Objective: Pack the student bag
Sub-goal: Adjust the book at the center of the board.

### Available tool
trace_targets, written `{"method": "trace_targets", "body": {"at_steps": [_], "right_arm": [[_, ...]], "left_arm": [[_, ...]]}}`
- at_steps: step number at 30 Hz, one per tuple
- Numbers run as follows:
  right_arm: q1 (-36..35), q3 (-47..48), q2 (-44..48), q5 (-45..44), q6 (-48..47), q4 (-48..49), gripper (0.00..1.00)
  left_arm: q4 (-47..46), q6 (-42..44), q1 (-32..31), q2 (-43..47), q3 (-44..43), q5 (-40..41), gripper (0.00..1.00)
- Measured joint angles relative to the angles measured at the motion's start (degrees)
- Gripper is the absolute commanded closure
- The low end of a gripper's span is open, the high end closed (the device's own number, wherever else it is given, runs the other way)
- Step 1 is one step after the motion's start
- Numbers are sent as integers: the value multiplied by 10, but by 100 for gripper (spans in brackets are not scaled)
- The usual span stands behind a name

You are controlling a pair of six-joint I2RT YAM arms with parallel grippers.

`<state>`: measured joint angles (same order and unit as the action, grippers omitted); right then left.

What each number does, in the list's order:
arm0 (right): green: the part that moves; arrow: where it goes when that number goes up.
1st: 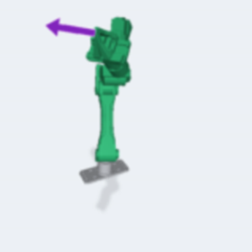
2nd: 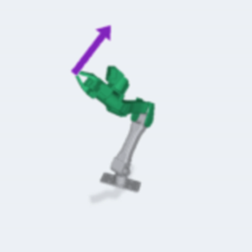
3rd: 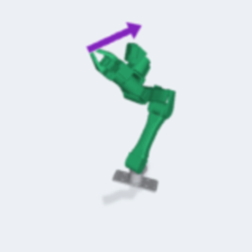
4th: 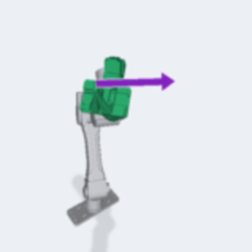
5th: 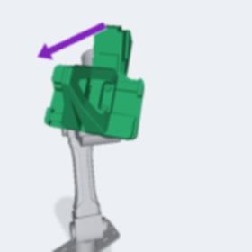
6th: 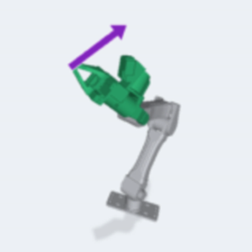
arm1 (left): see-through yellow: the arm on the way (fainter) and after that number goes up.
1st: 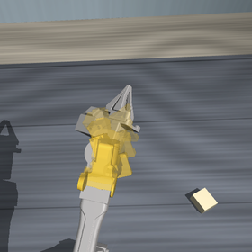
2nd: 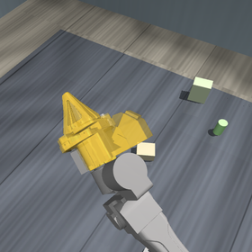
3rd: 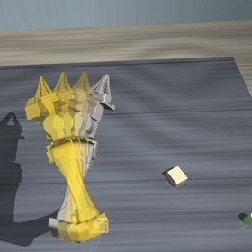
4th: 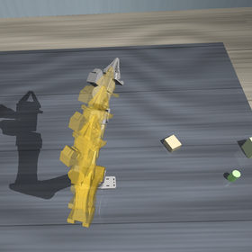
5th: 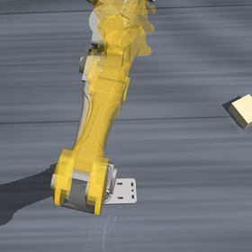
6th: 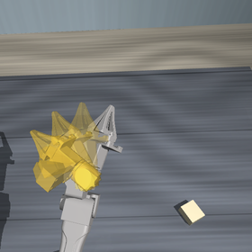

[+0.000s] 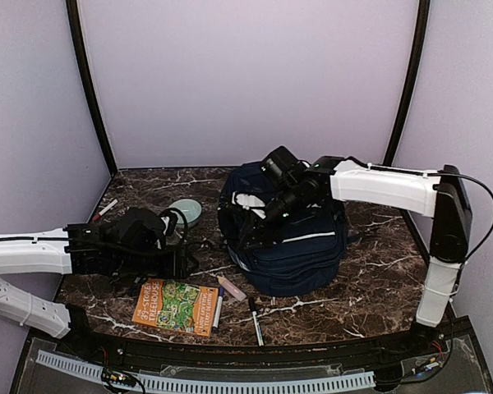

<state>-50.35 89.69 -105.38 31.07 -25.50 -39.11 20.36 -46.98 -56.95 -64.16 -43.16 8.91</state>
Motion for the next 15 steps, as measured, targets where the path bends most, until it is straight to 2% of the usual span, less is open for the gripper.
{"method": "trace_targets", "body": {"at_steps": [9, 15], "right_arm": [[-61, 90, -180, 5, 52, 3, 55], [-80, 123, -235, 6, 81, 5, 55]], "left_arm": [[39, -152, -32, 32, 57, -48, 36], [55, -238, -45, 73, 111, -71, 37]]}}
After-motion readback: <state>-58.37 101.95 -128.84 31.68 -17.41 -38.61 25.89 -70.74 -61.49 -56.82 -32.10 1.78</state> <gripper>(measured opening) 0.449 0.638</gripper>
